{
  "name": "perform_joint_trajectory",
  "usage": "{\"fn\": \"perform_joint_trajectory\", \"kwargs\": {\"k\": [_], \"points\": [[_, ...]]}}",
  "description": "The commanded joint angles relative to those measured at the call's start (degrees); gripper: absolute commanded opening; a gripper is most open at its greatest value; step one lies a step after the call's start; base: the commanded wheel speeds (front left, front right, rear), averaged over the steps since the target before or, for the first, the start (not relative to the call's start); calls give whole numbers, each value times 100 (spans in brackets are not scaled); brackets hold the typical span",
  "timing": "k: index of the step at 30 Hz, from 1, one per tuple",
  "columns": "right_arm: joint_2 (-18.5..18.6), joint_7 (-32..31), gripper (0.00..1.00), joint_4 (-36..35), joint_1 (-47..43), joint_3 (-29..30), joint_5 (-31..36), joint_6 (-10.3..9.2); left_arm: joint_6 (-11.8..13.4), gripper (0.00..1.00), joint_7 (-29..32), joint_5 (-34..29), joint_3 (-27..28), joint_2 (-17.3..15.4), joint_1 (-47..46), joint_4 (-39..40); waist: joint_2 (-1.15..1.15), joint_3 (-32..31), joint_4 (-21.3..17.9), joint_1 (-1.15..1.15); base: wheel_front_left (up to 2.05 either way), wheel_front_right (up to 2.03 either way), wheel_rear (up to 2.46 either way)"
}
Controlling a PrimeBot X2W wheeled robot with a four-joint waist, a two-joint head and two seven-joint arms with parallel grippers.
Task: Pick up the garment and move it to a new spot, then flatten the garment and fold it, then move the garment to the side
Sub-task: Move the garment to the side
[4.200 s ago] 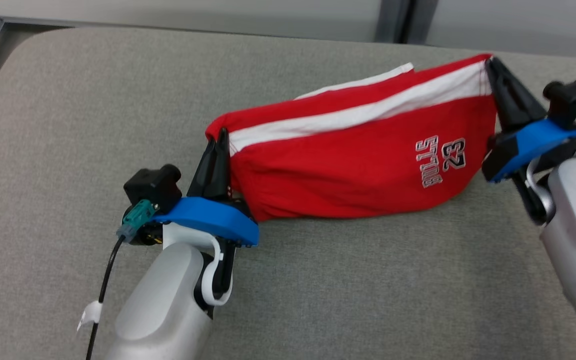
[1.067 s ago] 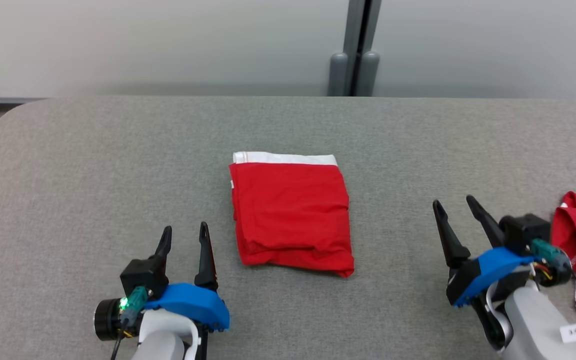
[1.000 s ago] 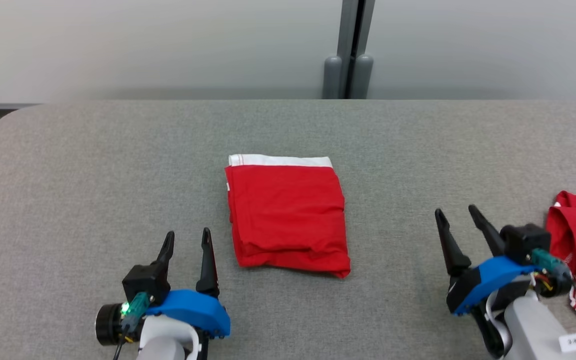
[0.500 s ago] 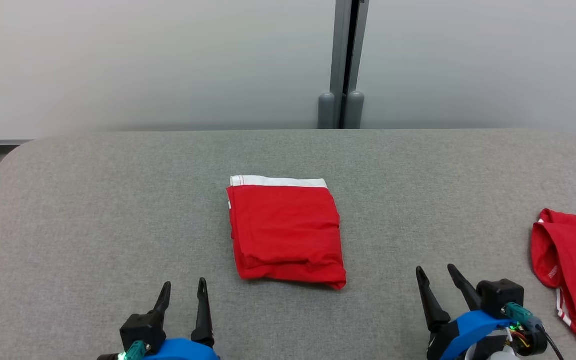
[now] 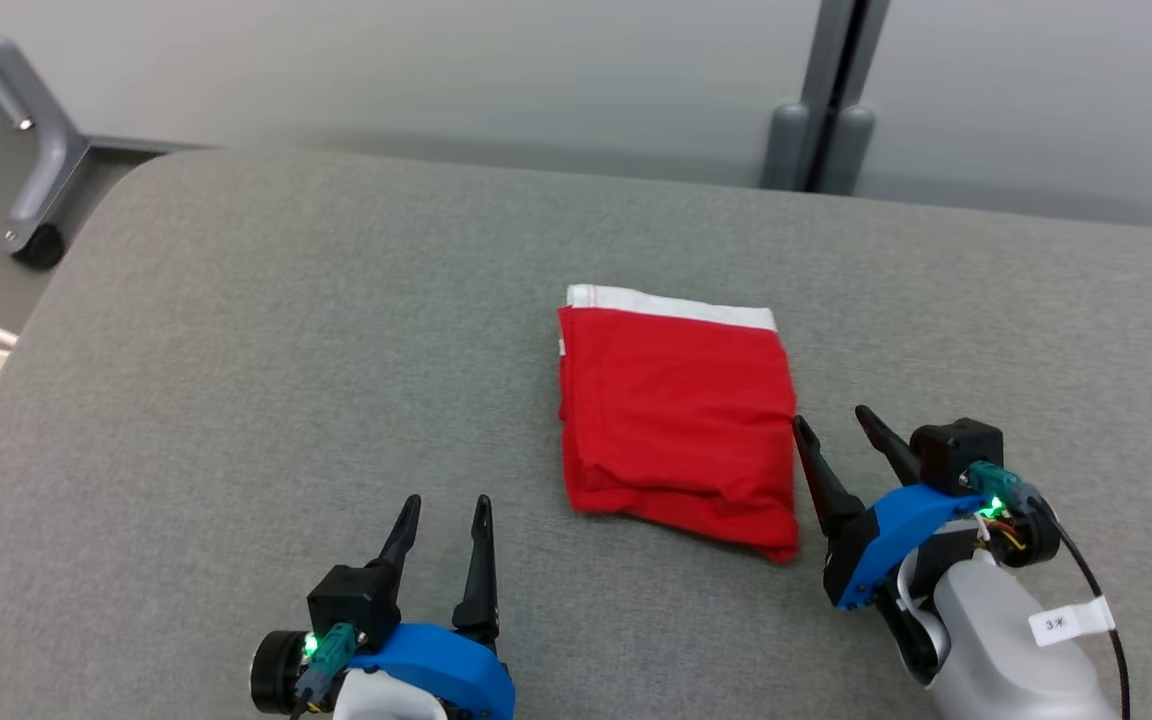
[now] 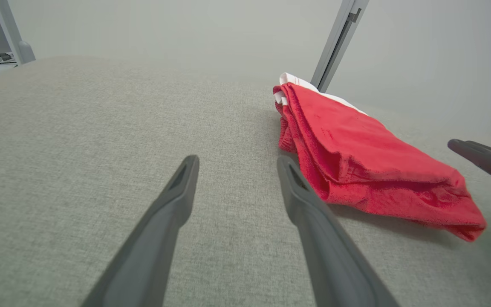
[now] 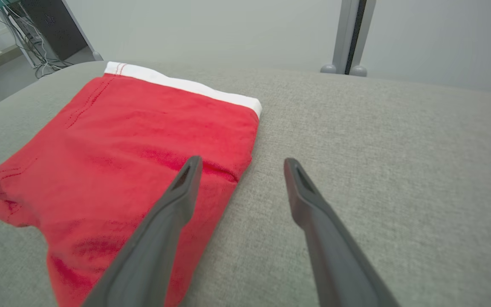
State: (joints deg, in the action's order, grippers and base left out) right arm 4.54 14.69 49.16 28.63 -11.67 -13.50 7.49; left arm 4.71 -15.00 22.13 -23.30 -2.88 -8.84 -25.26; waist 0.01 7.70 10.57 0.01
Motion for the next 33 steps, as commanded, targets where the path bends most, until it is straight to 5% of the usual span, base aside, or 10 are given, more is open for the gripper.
{"fn": "perform_joint_trajectory", "kwargs": {"k": [1,9,10,11,20,33], "points": [[51,0,100,187,223,5,-37,1,23,100,-24,81,-53,0,-84,25,-1,349,399,-1,0,0,0],[131,-312,98,1476,873,-146,47,1,88,100,-24,192,-98,4,-156,114,-1,537,725,-1,0,0,0],[116,-345,35,1597,882,-188,55,1,70,100,-24,230,-93,4,-162,154,-1,541,705,-1,0,0,0],[97,-311,0,1677,883,-210,18,0,42,100,-24,278,-97,4,-157,181,-1,538,675,-1,0,0,0],[99,39,0,1265,985,-429,-335,-2,-50,100,-24,160,-151,2,-297,124,-1,351,-138,-1,0,0,0],[-23,53,0,488,658,-1716,-952,0,-222,100,-24,221,-269,0,-478,-137,-1,58,-2963,-1,0,0,0]]}}
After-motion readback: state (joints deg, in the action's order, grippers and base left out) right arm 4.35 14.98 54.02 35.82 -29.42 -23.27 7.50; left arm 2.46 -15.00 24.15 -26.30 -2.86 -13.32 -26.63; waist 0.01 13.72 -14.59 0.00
